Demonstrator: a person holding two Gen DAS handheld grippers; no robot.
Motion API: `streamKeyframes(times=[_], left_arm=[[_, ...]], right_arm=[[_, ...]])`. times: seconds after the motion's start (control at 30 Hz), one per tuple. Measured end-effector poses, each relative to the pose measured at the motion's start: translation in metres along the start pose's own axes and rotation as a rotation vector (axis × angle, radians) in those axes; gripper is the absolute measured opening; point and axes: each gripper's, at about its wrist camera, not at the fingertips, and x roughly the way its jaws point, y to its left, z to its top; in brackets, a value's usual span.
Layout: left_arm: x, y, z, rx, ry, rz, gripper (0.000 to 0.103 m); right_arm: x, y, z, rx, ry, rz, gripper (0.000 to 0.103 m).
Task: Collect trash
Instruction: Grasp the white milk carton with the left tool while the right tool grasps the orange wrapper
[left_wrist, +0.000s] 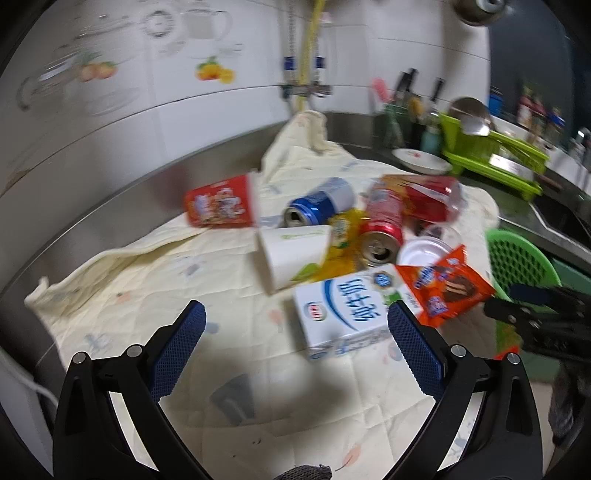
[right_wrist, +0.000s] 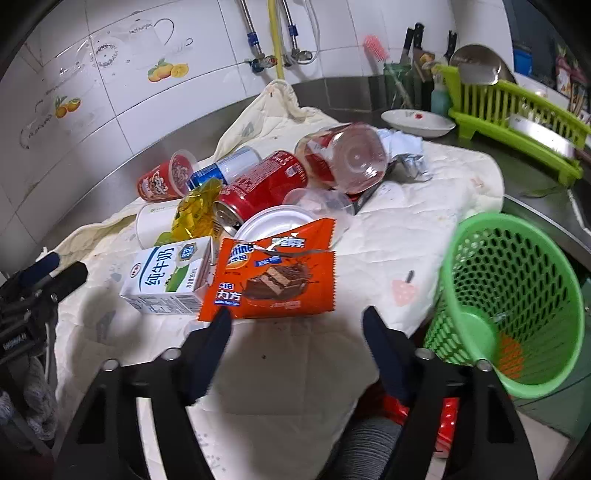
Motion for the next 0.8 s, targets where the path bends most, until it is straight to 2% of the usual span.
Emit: streamKeyframes(times=[0.2, 0.3, 0.37, 0.47, 0.53, 0.8], left_arm=[[0.016, -0.013, -0.002, 0.109, 0.029, -0.063, 0.095], [0.024, -0.016, -0.002, 0.132, 0.056, -0.114, 0.094], [0.029, -0.018, -0.002, 0.151, 0.067, -0.140, 0.092], [0.035, -0.021, -0.002, 0.201, 0.083, -0.158, 0.091], [0.035, -0.022, -0.002, 0.220, 0.083, -0.154, 0.090], [0.047, -0.014, 0.002, 0.264, 0.093, -0.188, 0.091]], right_arm=[[0.012, -0.005, 0.006, 0.054, 0.015, 0.052, 0.059], [0.019, -0.008, 0.010, 0.084, 0.019, 0.069, 0.055], [0.023, -0.009, 0.012, 0.099, 0.021, 0.080, 0.047], [0.028, -0.010, 0.014, 0.110, 0.027, 0.087, 0.043], [0.027, -0.013, 0.015, 0.112, 0.012, 0.058, 0.043], [0.035, -0.029, 0.011, 0.168, 0.040, 0.107, 0.043]])
